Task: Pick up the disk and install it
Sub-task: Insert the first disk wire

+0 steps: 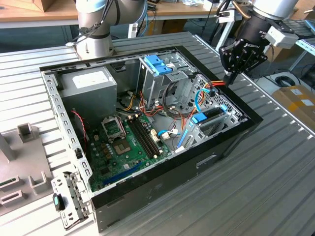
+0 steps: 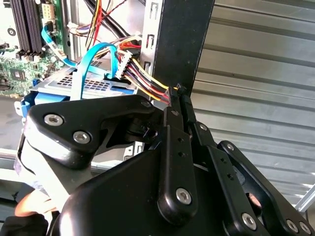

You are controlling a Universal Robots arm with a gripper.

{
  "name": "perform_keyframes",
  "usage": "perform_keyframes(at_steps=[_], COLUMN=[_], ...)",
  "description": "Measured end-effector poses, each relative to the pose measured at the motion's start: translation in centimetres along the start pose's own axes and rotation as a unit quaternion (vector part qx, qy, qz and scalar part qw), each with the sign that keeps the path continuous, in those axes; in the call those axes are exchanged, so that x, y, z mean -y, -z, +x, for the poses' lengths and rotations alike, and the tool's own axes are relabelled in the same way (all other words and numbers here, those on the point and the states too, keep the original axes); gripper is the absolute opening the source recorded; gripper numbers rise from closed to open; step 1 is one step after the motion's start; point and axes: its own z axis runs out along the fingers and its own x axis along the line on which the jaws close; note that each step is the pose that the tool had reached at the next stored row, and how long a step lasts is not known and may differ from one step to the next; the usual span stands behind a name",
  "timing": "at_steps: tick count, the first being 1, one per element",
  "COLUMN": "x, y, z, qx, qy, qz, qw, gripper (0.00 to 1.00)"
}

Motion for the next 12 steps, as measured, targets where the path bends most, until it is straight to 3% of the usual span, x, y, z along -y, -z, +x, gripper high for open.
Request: perform_keyframes(at_steps=[6,12], x=[-0.24,-0.84], y=[0.04,0.03], z=[-0.32,-0.43], qx=[0.0008,0.0037], qy=[0.0,0.0], qz=[0.0025,0.0099], qw=[1.0,0.9999], gripper=[0.16,0.16])
